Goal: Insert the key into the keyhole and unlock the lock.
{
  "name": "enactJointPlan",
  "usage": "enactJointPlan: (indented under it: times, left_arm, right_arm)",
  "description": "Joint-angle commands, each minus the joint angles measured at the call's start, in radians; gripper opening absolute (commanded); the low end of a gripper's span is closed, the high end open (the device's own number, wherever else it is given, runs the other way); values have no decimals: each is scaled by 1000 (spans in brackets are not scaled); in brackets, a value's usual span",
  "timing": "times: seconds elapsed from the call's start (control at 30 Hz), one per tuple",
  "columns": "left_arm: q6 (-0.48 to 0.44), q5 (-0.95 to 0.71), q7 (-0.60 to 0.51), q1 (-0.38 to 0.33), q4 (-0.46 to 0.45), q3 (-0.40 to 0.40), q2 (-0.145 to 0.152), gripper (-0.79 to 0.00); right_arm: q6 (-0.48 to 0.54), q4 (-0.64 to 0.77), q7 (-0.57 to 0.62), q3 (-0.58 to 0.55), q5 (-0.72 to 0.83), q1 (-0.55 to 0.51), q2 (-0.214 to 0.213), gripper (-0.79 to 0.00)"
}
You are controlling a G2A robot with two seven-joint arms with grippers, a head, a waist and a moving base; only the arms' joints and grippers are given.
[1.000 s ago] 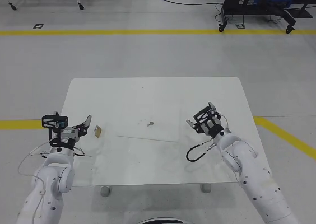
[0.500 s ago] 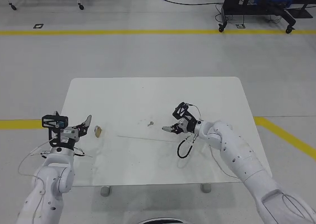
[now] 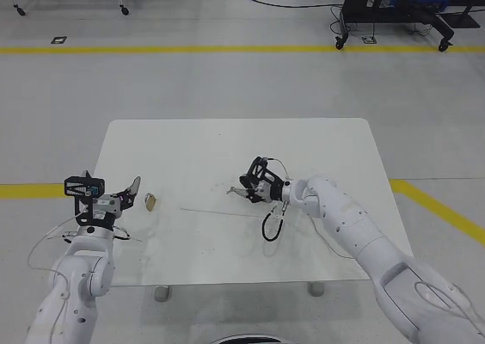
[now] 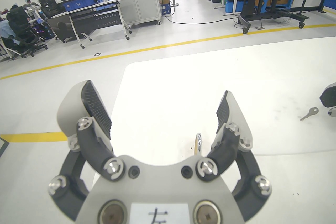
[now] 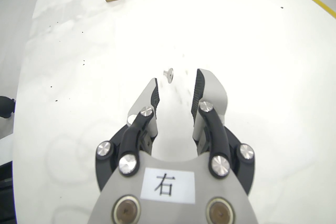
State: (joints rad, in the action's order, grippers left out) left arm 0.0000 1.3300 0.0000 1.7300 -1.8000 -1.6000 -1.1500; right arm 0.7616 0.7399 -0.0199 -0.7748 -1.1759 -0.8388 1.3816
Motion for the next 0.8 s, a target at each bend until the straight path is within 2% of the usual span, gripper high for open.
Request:
enactJointPlan:
  times: [0.0,0.33,0.43,0.6,0.77]
  left_arm:
    - [0,0,0,0,0,0,0,0]
    - [0,0,0,0,0,0,0,0]
    - [0,0,0,0,0,0,0,0]
    - [0,0,0,0,0,0,0,0]
    - [0,0,0,0,0,0,0,0]
  right_arm:
    - [0,-21,-11,16,-3,15,11,-536]
    - [13,-95,-28,71,-14,56,53,-628]
    - [22,-112,-34,82,-16,64,63,-785]
    - [62,-137,-62,88,-28,78,67,-785]
    - [129,-136,-107,76,-69,85,48,-785]
